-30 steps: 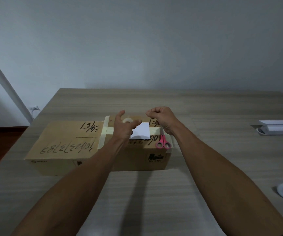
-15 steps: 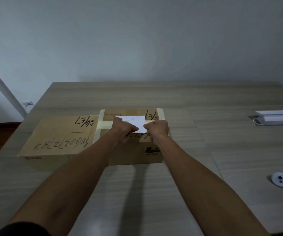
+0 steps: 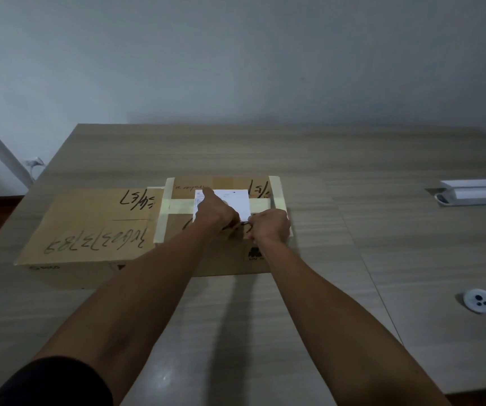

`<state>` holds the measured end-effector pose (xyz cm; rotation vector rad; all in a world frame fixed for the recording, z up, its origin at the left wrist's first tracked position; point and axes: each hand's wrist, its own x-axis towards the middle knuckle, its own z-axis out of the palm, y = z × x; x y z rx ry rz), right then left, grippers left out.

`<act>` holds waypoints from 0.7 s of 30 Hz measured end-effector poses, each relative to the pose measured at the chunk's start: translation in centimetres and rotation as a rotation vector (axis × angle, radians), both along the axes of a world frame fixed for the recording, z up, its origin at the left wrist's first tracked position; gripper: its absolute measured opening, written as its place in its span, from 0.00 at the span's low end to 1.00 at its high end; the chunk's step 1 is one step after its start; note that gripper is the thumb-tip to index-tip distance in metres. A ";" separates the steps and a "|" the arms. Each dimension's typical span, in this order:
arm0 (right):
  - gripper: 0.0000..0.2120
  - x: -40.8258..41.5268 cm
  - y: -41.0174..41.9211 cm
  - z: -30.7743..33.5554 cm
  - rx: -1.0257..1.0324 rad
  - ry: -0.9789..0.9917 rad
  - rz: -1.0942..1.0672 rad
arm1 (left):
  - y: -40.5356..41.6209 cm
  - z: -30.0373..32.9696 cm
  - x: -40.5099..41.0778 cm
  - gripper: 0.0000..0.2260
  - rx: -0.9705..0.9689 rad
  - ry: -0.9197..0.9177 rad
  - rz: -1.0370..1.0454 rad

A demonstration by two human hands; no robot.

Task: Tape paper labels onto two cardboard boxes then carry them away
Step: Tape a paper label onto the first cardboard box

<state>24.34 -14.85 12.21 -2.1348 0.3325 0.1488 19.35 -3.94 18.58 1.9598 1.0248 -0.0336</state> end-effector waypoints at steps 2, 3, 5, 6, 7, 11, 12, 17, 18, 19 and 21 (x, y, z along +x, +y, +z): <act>0.07 0.0 0.2 -0.1 -0.024 -0.010 0.004 | 0.1 -0.2 0.2 0.54 -0.006 0.011 -0.006; 0.07 0.1 0.3 -0.1 -0.033 -0.020 0.007 | 0.1 -0.2 0.2 0.54 -0.014 0.010 -0.007; 0.06 0.0 0.4 0.1 -0.049 -0.035 0.010 | 0.1 -0.1 0.3 0.53 -0.013 0.014 -0.017; 0.06 0.0 0.4 0.0 -0.056 -0.038 0.010 | 0.0 0.1 0.3 0.52 -0.001 0.016 -0.026; 0.06 0.1 0.4 -0.1 -0.063 -0.043 0.013 | 0.0 0.1 0.3 0.50 0.016 0.018 -0.033; 0.05 0.0 0.5 -0.4 -0.100 -0.059 0.021 | -0.1 0.0 0.4 0.48 0.056 0.024 -0.031; 0.05 -0.1 0.5 -0.2 -0.103 -0.063 0.026 | -0.1 0.0 0.3 0.47 0.056 0.023 -0.027; 0.05 -0.7 0.3 1.1 -0.154 -0.080 0.058 | -0.5 0.0 0.2 0.44 0.100 -0.009 -0.040; 0.07 -0.7 0.1 1.4 -0.153 -0.078 0.055 | -0.6 0.0 0.1 0.44 0.119 -0.020 -0.047; 0.11 -0.6 0.0 1.4 -0.151 -0.082 0.056 | -0.5 0.1 0.0 0.46 0.141 -0.031 -0.059; 0.18 -0.5 -0.3 1.8 -0.136 -0.072 0.065 | -0.3 0.2 -0.4 0.50 0.171 -0.046 -0.093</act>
